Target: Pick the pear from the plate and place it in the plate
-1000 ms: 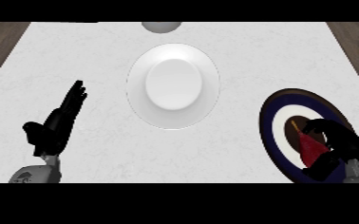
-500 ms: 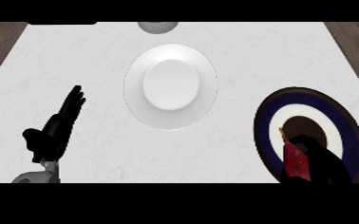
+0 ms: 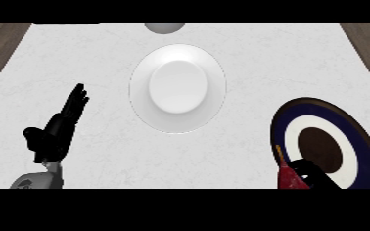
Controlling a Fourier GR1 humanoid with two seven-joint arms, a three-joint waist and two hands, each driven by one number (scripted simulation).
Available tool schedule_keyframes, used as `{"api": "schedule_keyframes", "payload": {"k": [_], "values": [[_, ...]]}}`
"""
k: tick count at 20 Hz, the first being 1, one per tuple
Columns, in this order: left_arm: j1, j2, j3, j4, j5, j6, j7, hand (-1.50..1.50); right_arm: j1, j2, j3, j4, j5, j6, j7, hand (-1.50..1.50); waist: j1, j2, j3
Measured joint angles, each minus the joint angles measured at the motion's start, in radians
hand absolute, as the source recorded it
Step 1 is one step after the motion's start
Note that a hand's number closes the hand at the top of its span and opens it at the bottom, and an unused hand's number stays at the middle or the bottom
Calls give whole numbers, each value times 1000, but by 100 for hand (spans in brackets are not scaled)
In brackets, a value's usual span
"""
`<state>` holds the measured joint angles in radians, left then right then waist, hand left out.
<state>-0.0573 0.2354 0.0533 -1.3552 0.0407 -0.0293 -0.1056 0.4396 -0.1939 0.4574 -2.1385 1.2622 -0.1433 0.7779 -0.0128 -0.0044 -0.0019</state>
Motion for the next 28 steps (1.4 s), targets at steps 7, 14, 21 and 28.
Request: {"api": "schedule_keyframes", "payload": {"k": [7,14,21,28], "values": [[30,-4,-1,-4,-6,-14,-26,0,-60,57,174,-182,272,80,102,150,9,1,0],[13,-8,2,8,-17,-24,-26,0,-279,152,258,-224,410,239,160,150,14,3,1],[8,-10,14,-8,-20,-31,-12,0,-581,184,175,-69,281,295,227,150,21,5,1],[-20,-18,10,1,-31,-33,1,0,-864,189,103,225,75,223,274,150,30,8,1]]}}
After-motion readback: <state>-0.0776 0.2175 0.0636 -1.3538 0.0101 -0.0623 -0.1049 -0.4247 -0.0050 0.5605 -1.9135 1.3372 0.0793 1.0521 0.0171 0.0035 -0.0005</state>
